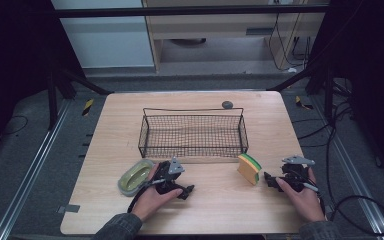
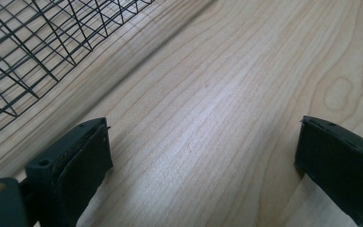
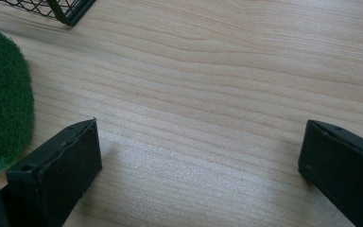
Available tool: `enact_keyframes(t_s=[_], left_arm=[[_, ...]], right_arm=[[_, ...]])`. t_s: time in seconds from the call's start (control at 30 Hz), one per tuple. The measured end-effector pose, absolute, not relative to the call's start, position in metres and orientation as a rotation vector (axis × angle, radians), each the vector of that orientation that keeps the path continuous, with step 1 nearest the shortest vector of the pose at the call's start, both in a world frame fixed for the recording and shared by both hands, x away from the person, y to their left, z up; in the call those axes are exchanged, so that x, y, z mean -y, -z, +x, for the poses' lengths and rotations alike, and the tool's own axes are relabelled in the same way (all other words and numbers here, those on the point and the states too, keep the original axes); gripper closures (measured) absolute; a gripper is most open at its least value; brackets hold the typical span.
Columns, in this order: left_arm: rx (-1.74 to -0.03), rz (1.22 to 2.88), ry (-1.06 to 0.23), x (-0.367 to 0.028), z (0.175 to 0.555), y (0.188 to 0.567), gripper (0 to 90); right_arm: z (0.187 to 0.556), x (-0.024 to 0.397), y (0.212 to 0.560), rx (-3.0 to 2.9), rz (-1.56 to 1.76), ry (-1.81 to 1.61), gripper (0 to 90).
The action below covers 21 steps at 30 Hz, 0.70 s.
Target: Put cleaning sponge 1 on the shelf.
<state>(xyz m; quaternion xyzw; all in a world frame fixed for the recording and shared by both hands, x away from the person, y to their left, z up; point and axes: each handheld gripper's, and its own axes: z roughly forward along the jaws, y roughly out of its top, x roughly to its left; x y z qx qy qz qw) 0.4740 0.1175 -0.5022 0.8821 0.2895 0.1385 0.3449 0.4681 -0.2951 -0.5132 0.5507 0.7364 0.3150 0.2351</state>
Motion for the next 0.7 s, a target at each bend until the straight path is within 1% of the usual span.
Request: enact_keyframes(t_s=[0.13, 0.27, 0.4, 0.53, 0.63, 0.7], left_arm=[[-0.709, 2.279, -0.353, -0.12, 0.466, 0.489, 4.3], [-0.705, 2.295, -0.442, -0.127, 0.46, 0.472, 7.1], [-0.713, 2.317, -0.473, -0.146, 0.458, 0.45, 7.1], [-0.687, 2.444, -0.453, -0.166, 0.46, 0.431, 6.9], [-0.712, 2.478, -0.467, -0.183, 0.465, 0.42, 6.7], [-0.759, 2.484, -0.4, -0.193, 0.471, 0.413, 4.7]], right_arm=[[0.468, 0.295, 0.513, -2.021, 1.511, -0.865, 0.4], [0.468, 0.295, 0.513, -2.018, 1.513, -0.864, 0.5], [0.467, 0.294, 0.513, -2.014, 1.519, -0.861, 0.5], [0.467, 0.294, 0.513, -2.006, 1.53, -0.862, 0.5], [0.466, 0.293, 0.513, -2.005, 1.531, -0.863, 0.5], [0.466, 0.294, 0.513, -2.01, 1.524, -0.86, 0.5]])
